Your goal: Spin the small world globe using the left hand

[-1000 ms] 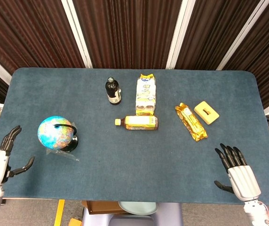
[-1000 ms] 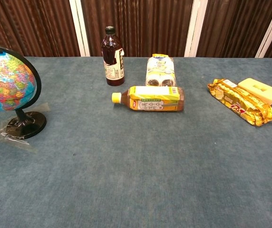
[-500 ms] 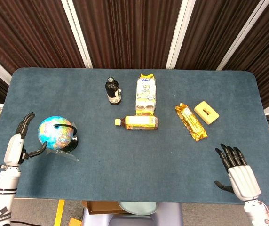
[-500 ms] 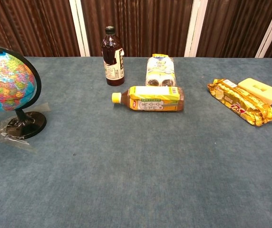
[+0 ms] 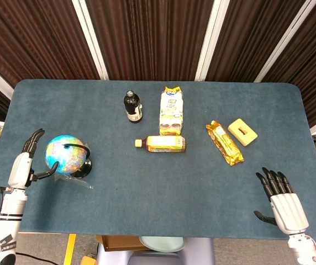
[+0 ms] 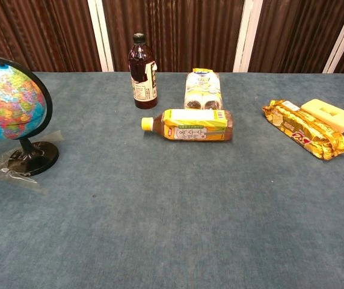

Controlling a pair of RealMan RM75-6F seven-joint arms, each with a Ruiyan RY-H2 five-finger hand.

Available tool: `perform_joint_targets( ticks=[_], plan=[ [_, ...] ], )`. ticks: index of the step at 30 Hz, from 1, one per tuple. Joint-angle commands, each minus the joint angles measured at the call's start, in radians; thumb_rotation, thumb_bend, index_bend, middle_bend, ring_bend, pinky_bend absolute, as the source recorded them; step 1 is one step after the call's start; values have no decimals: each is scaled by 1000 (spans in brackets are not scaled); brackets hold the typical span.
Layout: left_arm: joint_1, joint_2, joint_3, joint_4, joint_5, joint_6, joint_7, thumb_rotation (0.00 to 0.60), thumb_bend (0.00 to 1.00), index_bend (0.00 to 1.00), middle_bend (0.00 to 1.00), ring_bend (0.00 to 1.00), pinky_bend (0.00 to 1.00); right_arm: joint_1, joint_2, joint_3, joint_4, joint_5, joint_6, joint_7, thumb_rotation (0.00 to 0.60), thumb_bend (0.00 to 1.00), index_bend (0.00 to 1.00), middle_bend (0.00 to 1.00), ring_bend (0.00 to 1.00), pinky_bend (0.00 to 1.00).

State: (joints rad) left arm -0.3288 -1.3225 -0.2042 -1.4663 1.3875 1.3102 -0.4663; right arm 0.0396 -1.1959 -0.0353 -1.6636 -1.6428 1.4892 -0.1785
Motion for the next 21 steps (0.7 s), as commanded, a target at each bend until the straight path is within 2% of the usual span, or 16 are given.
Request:
perform_joint_targets(
  ticks=[1, 21],
  plan=[
    [-5, 1, -2, 6, -11, -14, -8, 600, 335, 0, 0, 0, 0, -1, 1, 0, -1, -1, 3, 2, 600, 54, 0, 0, 0, 0],
    [-20, 9, -38, 56, -84, -64, -43, 600, 332, 0, 0, 0, 0, -11, -8, 7, 0, 3, 19, -22, 600, 54, 0, 0, 0, 0]
  ],
)
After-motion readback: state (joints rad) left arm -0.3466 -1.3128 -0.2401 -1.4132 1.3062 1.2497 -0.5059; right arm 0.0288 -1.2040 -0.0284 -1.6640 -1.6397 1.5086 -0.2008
